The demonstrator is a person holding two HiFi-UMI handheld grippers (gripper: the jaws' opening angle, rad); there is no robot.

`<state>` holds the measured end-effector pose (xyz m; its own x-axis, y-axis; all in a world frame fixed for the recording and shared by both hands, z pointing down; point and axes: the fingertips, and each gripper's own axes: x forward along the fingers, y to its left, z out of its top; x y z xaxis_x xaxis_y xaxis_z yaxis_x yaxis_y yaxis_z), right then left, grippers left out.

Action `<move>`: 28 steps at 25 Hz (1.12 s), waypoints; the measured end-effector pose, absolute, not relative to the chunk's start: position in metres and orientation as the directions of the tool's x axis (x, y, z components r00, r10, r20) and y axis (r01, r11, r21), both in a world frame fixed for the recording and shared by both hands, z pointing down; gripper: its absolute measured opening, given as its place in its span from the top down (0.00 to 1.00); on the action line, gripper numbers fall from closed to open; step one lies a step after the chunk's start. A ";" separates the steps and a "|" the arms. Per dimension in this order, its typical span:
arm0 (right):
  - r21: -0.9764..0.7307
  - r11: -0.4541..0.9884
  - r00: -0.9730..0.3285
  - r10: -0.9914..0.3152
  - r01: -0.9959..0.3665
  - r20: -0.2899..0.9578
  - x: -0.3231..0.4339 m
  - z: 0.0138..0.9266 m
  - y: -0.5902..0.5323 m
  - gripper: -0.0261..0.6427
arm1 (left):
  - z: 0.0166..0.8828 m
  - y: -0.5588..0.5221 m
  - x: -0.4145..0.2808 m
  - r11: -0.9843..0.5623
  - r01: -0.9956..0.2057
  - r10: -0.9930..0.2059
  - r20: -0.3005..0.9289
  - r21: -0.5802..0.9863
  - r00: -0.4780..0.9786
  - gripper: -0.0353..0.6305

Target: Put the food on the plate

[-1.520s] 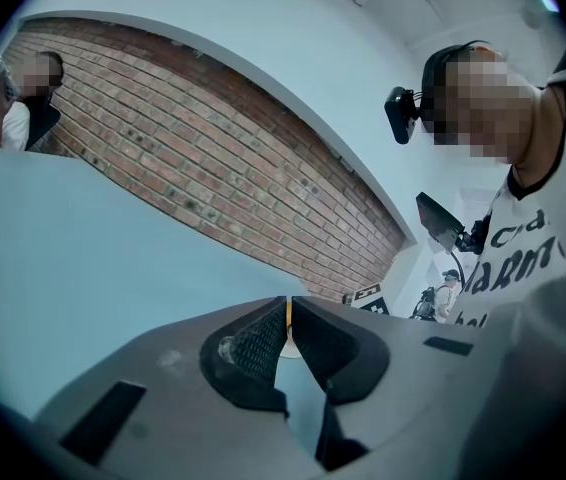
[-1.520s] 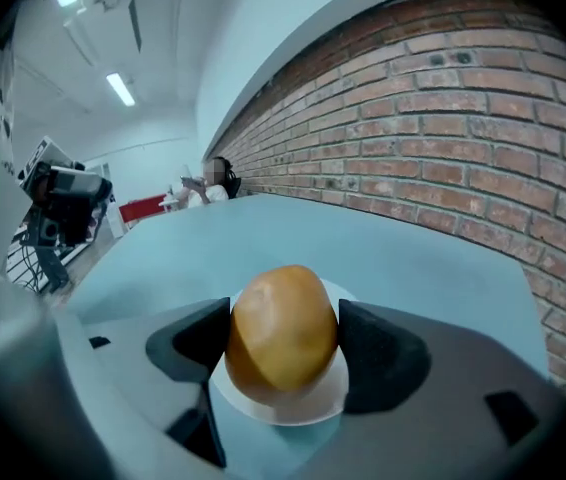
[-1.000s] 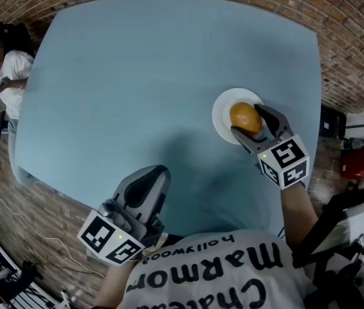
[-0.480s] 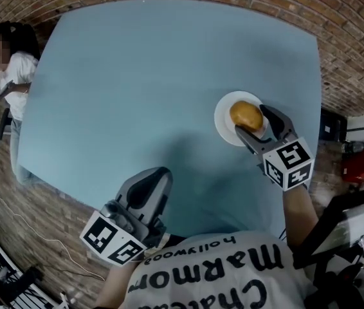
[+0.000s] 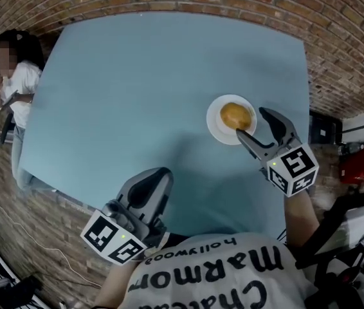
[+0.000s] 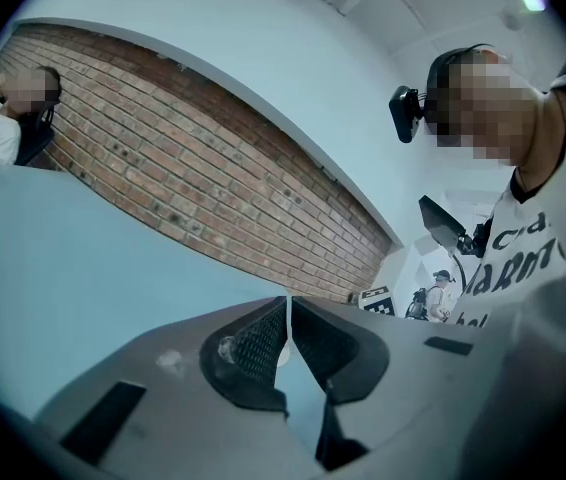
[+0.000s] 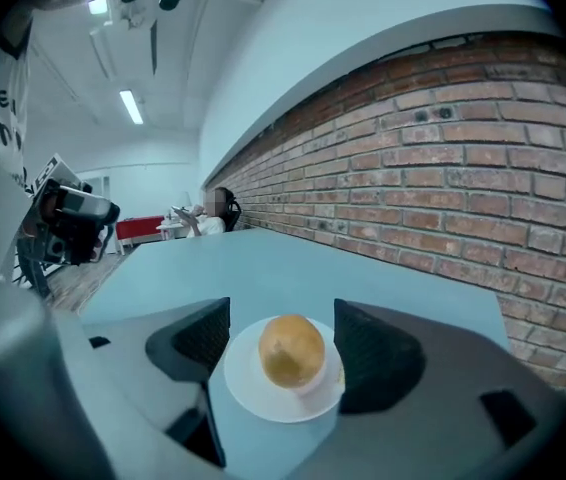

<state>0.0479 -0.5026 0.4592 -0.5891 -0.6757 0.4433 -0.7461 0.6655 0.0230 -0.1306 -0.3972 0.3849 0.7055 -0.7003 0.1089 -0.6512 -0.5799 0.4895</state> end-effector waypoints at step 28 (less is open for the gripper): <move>0.008 0.739 -0.711 -0.651 -0.674 0.264 0.099 0.346 -0.292 0.92 | 0.313 -0.248 -0.047 -0.714 -0.592 -0.650 -0.040 0.375 0.759 0.92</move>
<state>0.0989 -0.2919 0.3463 -0.7115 -0.6514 0.2637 -0.6737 0.7390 0.0080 -0.0468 -0.2480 0.3130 0.7590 -0.6498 -0.0400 -0.5915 -0.7140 0.3746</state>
